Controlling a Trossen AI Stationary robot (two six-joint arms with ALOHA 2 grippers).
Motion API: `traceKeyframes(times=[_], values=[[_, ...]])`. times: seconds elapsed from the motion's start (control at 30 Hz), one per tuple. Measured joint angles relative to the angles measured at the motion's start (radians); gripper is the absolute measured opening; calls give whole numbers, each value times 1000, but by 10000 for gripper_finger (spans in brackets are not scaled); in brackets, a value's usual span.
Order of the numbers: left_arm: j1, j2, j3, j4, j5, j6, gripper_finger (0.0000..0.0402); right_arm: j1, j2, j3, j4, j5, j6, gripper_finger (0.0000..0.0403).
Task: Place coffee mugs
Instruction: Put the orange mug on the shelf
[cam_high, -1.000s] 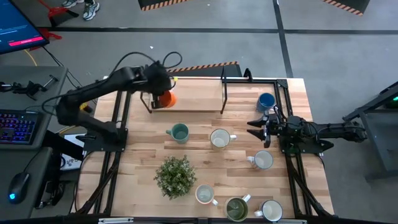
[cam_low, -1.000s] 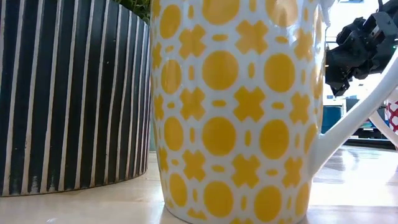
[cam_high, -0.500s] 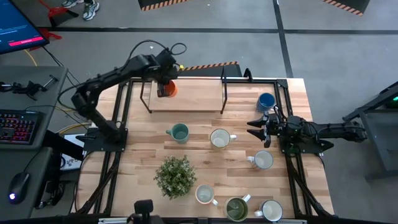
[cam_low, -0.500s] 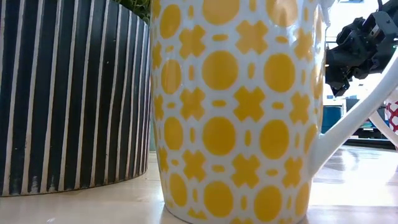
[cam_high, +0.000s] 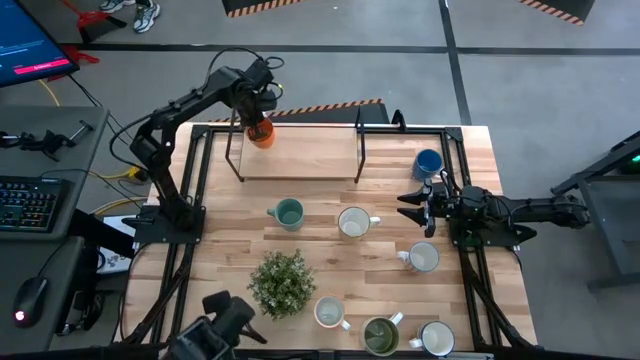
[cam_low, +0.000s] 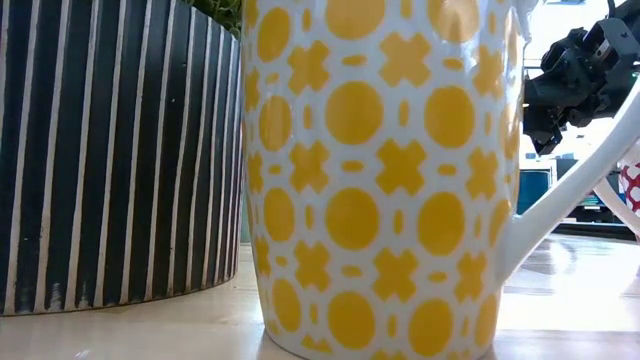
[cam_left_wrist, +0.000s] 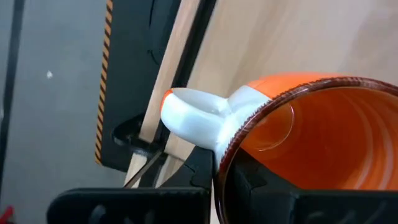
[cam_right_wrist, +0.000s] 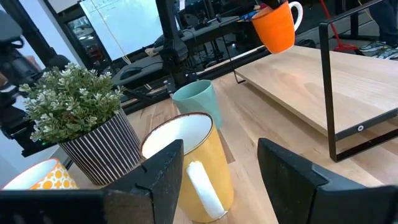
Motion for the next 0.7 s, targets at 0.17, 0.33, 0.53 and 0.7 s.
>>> traceKeyframes(times=[0.17, 0.33, 0.53, 0.7], values=[[30, 3, 0, 1, 3, 15, 4, 0, 0, 0, 0, 0, 0, 193], [49, 3, -1, -3, 11, 13, 4, 0, 0, 0, 0, 0, 5, 193], [47, 3, -6, 0, 11, -6, 4, 0, 0, 0, 0, 0, 27, 193], [34, 3, -6, 2, 11, -24, 4, 0, 0, 0, 0, 0, 27, 193]])
